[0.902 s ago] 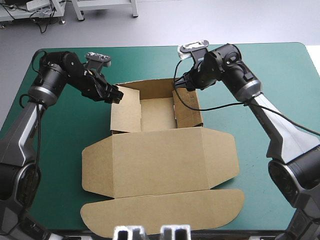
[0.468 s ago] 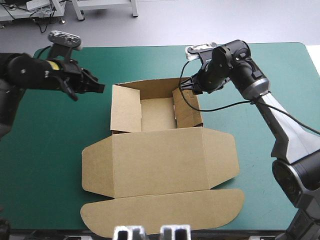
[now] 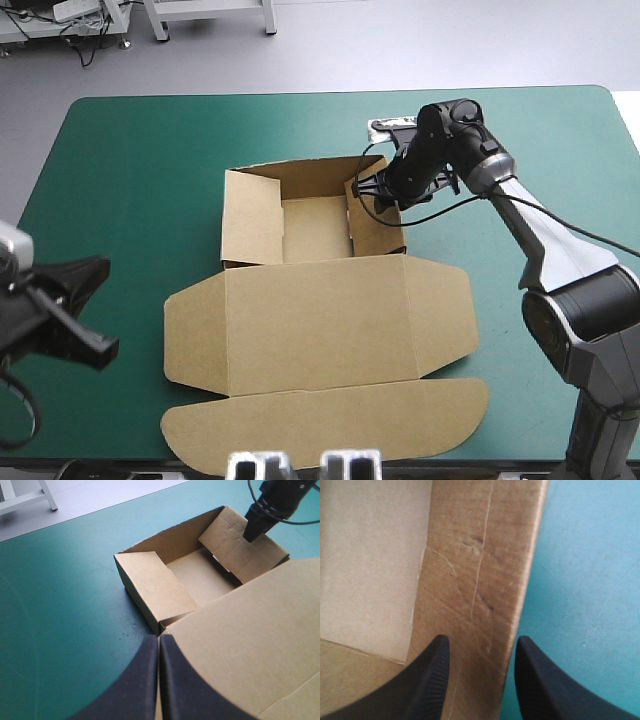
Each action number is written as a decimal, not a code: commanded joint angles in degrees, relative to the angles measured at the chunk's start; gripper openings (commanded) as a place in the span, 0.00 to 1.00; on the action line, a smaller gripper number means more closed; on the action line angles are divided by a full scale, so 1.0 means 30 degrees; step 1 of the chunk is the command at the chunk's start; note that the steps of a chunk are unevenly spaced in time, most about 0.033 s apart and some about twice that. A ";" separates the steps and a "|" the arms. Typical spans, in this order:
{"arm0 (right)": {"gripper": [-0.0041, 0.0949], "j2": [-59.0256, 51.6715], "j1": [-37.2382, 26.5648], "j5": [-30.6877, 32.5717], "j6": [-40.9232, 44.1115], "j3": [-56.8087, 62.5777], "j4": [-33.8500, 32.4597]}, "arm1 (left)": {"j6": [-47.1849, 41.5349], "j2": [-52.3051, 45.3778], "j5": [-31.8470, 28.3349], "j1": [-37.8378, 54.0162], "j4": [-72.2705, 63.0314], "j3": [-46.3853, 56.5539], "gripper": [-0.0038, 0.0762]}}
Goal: Fold the box
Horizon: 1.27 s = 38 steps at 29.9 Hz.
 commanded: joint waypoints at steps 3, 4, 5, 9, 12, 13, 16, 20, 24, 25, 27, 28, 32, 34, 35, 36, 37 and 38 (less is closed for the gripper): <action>0.06 -0.0289 -0.0114 -0.0137 -0.0354 -0.0406 0.0124 | -0.0332 -0.3402 0.0657 -0.0055 -0.0007 0.3000 0.04; 0.03 -0.0293 -0.0114 -0.0104 -0.0354 -0.0406 0.0124 | -0.0738 -0.3922 0.0657 -0.0055 0.0088 0.3622 0.04; 0.03 -0.0293 -0.0114 -0.0030 -0.0424 -0.0406 0.0124 | -0.1097 -0.4422 0.0657 -0.0055 0.0330 0.4248 0.04; 0.02 -0.0523 -0.0159 0.0481 -0.0547 -0.0406 -0.1145 | -0.1530 -0.5971 0.0657 -0.0055 0.1131 0.6616 0.04; 0.02 -0.1297 -0.0583 0.0481 -0.0866 -0.0406 -0.1426 | -0.2281 -0.6975 0.0657 -0.0055 0.1920 0.8619 0.04; 0.02 -0.1596 -0.0872 0.0481 -0.0996 -0.0406 -0.1512 | -0.2830 -0.7407 0.0657 -0.0055 0.2325 0.9241 0.04; 0.02 -0.2481 -0.2249 0.0481 -0.1159 -0.0406 -0.1600 | -0.3687 -0.8527 0.0615 -0.0055 0.2794 1.0819 0.04; 0.02 -0.3703 -0.4830 0.0481 -0.1826 -0.0406 -0.1872 | -0.4042 -1.0183 0.0406 -0.0055 0.3193 1.2032 0.04; 0.02 -0.4634 -0.8089 0.0481 -0.2567 -0.0406 -0.2724 | -0.4042 -1.1184 0.0635 -0.0055 0.3236 1.2827 0.04; 0.02 -0.4725 -0.8993 0.0481 -0.2717 -0.0406 -0.2897 | -0.4042 -1.1280 0.0635 -0.0055 0.3236 1.3010 0.04; 0.02 -0.4770 -1.0747 0.0481 -0.2929 -0.0406 -0.3079 | -0.4042 -1.1375 0.0635 -0.0055 0.3201 1.3206 0.04; 0.02 -0.4770 -1.1410 0.0481 -0.2929 -0.0406 -0.3032 | -0.4042 -1.1417 0.0635 -0.0055 0.3201 1.3311 0.04; 0.03 -0.4181 -1.3721 0.0351 -0.2929 -0.0406 -0.2614 | -0.4005 -1.1417 0.0550 -0.0055 0.3228 1.3589 0.04; 0.03 -0.3737 -1.4449 0.0311 -0.3221 -0.0406 -0.2583 | -0.4004 -1.1417 0.0550 -0.0055 0.3228 1.3798 0.04; 0.03 -0.3418 -1.4626 0.0309 -0.3615 -0.0406 -0.2583 | -0.4004 -1.1417 0.0501 -0.0055 0.3228 1.3888 0.04; 0.04 -0.3142 -1.4758 0.0357 -0.4020 -0.0406 -0.2583 | -0.4004 -1.1417 0.0500 -0.0055 0.3228 1.4051 0.04; 0.05 -0.2863 -1.4762 0.0471 -0.4248 -0.0406 -0.2583 | -0.4004 -1.1417 0.0500 -0.0055 0.3228 1.4140 0.04; 0.08 -0.2521 -1.4762 0.0471 -0.4432 -0.0379 -0.2583 | -0.4004 -1.1417 0.0447 -0.0055 0.3228 1.4313 0.04</action>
